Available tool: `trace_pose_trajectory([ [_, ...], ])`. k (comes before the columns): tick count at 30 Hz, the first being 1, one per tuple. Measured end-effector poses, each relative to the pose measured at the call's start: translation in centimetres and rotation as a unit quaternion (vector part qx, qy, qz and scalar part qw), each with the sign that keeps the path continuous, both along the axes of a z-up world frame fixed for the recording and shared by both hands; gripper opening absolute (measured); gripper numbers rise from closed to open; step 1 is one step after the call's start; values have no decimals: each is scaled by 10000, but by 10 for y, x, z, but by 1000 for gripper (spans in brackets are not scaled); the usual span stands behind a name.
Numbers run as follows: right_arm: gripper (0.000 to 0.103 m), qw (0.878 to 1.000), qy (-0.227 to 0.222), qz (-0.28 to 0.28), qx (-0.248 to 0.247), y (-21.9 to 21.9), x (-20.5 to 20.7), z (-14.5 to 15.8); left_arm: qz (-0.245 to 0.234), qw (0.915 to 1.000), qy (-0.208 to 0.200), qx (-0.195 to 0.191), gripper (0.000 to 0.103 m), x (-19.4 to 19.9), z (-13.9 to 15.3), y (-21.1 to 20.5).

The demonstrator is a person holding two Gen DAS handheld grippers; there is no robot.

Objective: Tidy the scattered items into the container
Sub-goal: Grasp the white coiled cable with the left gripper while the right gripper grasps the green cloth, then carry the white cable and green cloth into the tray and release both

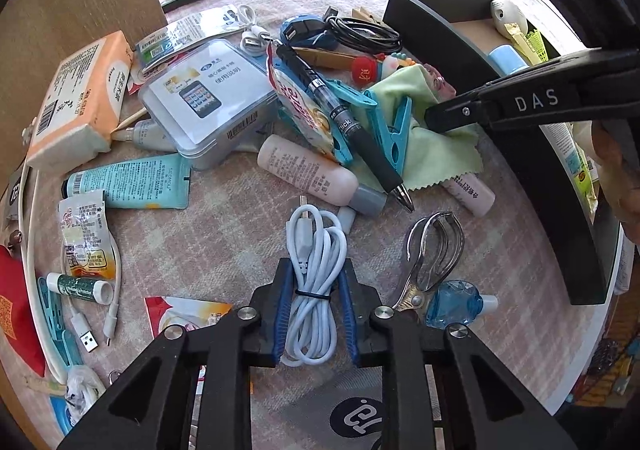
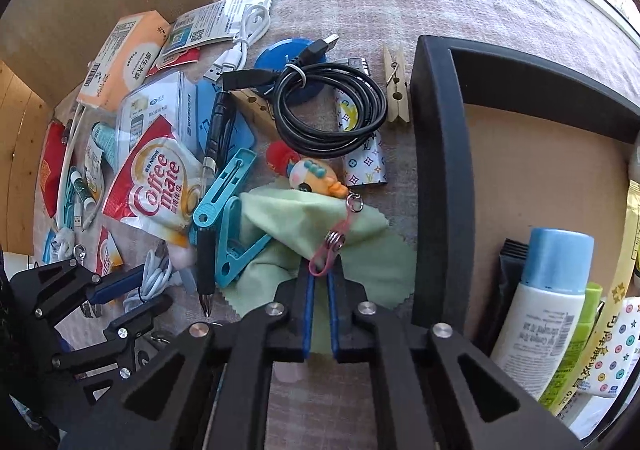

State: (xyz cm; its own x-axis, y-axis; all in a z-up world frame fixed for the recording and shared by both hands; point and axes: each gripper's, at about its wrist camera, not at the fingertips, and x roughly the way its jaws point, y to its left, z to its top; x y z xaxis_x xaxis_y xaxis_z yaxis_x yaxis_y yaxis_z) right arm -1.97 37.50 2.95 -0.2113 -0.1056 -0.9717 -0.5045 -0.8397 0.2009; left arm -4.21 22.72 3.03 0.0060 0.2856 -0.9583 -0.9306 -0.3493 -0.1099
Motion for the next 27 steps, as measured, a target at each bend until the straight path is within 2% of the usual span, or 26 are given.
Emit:
trace_pose_trajectory([
  [2,1,9997,110,-140,-153,5,7,4,26,10000,-47,11,21,-1,0,-4],
  [5,1,9988,261,-284,-286,13,17,13,58,9999,-90,25,21,-1,0,-6],
  [9,1,9987,403,-263,-176,16,26,26,61,9999,-117,36,21,2,1,-7],
  [11,1,9991,389,-154,-2,13,38,24,70,9999,-112,37,21,3,1,-7],
  [14,1,9993,355,-110,3,2,43,22,96,9999,-126,51,20,4,3,-8],
  [20,1,9957,782,-412,-290,8,53,45,234,9993,-214,220,20,-3,16,-17],
  [27,1,9937,1018,-443,-165,7,50,71,353,9978,-290,485,20,-15,35,-21],
])
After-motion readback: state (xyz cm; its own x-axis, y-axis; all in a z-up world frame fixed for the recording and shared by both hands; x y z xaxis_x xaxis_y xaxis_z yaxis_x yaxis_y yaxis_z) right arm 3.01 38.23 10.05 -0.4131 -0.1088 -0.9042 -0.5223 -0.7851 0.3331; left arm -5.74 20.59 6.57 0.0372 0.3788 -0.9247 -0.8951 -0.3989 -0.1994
